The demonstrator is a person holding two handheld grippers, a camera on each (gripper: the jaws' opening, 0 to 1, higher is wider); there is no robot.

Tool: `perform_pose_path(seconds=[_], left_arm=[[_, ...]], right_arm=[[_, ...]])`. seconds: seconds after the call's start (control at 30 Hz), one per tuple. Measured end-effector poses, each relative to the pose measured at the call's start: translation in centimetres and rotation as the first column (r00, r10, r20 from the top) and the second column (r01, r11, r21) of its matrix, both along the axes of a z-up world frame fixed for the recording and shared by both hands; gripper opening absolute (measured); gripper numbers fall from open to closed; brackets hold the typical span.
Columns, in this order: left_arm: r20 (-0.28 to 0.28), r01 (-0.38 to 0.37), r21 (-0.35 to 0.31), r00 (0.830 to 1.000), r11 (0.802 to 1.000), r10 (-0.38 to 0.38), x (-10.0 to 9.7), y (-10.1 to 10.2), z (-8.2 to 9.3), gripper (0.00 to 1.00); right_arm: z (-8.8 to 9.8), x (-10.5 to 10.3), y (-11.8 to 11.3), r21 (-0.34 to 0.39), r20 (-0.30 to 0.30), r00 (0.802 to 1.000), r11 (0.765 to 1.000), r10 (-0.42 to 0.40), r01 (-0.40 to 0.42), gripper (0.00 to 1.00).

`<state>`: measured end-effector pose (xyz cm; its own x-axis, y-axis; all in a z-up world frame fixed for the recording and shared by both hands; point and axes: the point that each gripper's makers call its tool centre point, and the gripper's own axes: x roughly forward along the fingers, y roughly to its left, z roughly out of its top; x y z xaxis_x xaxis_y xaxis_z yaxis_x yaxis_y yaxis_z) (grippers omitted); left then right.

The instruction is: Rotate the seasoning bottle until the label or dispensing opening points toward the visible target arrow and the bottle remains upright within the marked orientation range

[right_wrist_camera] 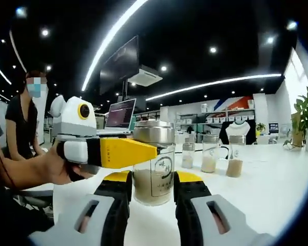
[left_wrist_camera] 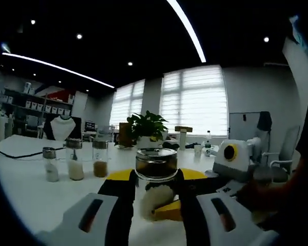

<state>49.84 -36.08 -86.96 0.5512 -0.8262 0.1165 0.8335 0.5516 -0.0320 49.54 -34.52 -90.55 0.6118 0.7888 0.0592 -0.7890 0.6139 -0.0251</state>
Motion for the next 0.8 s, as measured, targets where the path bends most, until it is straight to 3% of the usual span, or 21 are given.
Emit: perform_pose_path(seconds=[0.1, 0.2, 0.27, 0.37, 0.47, 0.53, 0.63, 0.73, 0.8], left_arm=[[0.021, 0.018, 0.034, 1.000, 0.999, -0.019, -0.3, -0.2, 0.0, 0.34], [0.009, 0.007, 0.021, 1.000, 1.000, -0.007, -0.2, -0.1, 0.2, 0.34], [0.004, -0.038, 0.006, 0.999, 0.999, 0.038, 0.1, -0.1, 0.3, 0.34], [-0.043, -0.141, 0.003, 0.989, 0.990, 0.141, 0.9, 0.1, -0.3, 0.34], [-0.067, -0.196, -0.024, 0.979, 0.980, 0.194, 1.0, 0.0, -0.4, 0.34], [-0.016, -0.250, -0.030, 0.968, 0.968, 0.250, 1.0, 0.3, -0.1, 0.35], [-0.026, -0.257, -0.029, 0.966, 0.966, 0.257, 0.9, 0.5, -0.3, 0.35], [-0.015, -0.240, -0.027, 0.971, 0.970, 0.239, 0.7, 1.1, 0.0, 0.34], [0.017, -0.199, -0.014, 0.980, 0.980, 0.200, 0.5, 1.2, 0.4, 0.34]], right_arm=[[-0.1, -0.2, 0.3, -0.005, -0.012, 1.000, 1.000, 0.011, -0.011, 0.30], [0.1, -0.3, 0.2, -0.017, -0.002, 1.000, 1.000, -0.024, 0.024, 0.30], [0.3, 0.1, -0.1, -0.040, 0.021, 0.996, 0.995, -0.091, 0.092, 0.30], [-0.5, 1.2, -1.1, -0.138, 0.051, 0.962, 0.952, -0.269, 0.273, 0.30], [-0.7, 1.1, -0.8, -0.127, 0.037, 0.942, 0.933, -0.333, 0.335, 0.30], [-0.6, 0.9, -0.4, -0.122, 0.052, 0.941, 0.933, -0.334, 0.338, 0.30], [-0.7, 1.0, -0.3, -0.155, 0.062, 0.946, 0.933, -0.318, 0.324, 0.30], [-0.4, 0.8, 0.2, -0.125, 0.060, 0.970, 0.963, -0.235, 0.241, 0.30], [0.0, 0.3, 0.8, -0.053, 0.020, 0.993, 0.991, -0.119, 0.120, 0.30]])
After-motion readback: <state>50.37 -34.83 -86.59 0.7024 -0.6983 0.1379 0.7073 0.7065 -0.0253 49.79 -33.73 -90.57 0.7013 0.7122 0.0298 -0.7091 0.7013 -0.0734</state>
